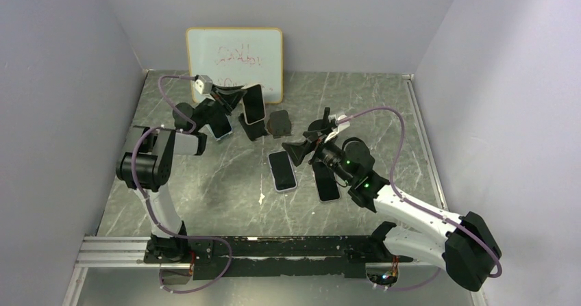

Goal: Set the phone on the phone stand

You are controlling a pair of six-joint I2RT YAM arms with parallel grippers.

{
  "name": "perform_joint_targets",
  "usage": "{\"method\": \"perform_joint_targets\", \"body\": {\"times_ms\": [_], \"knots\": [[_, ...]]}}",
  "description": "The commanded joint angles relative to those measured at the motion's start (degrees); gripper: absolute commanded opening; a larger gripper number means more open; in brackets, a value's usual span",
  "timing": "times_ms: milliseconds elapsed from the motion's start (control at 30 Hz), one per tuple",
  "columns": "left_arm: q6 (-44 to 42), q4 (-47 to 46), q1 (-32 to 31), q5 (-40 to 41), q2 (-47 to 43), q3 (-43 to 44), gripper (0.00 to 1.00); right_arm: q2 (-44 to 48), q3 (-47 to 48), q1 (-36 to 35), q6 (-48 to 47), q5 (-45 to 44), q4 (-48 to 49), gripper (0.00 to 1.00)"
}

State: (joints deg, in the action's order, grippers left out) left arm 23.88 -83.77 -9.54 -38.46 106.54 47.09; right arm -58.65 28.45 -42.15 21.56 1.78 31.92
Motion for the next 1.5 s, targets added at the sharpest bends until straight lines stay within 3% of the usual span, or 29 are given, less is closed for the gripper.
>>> {"method": "perform_joint_targets", "body": {"times_ms": [0,233,700,1467], "knots": [[7.0,-18.96,3.47,-3.77,2.26,0.25,0.05,-0.65,-0.42,0.59,-0.75,1.21,0.67,1.0],[7.51,-20.13,4.33,-8.14,5.6,-0.84,0.05,-3.55,0.18,0.7,0.13,2.71,1.98,1.0],[3.43,-21.17,2.31,-3.3,6.89,-3.23,0.05,-7.0,0.27,0.7,1.37,4.75,4.08,1.0],[5.51,-21.27,2.07,-1.09,2.99,-0.29,0.05,-8.75,0.4,0.84,1.37,6.35,4.64,1.0]]}}
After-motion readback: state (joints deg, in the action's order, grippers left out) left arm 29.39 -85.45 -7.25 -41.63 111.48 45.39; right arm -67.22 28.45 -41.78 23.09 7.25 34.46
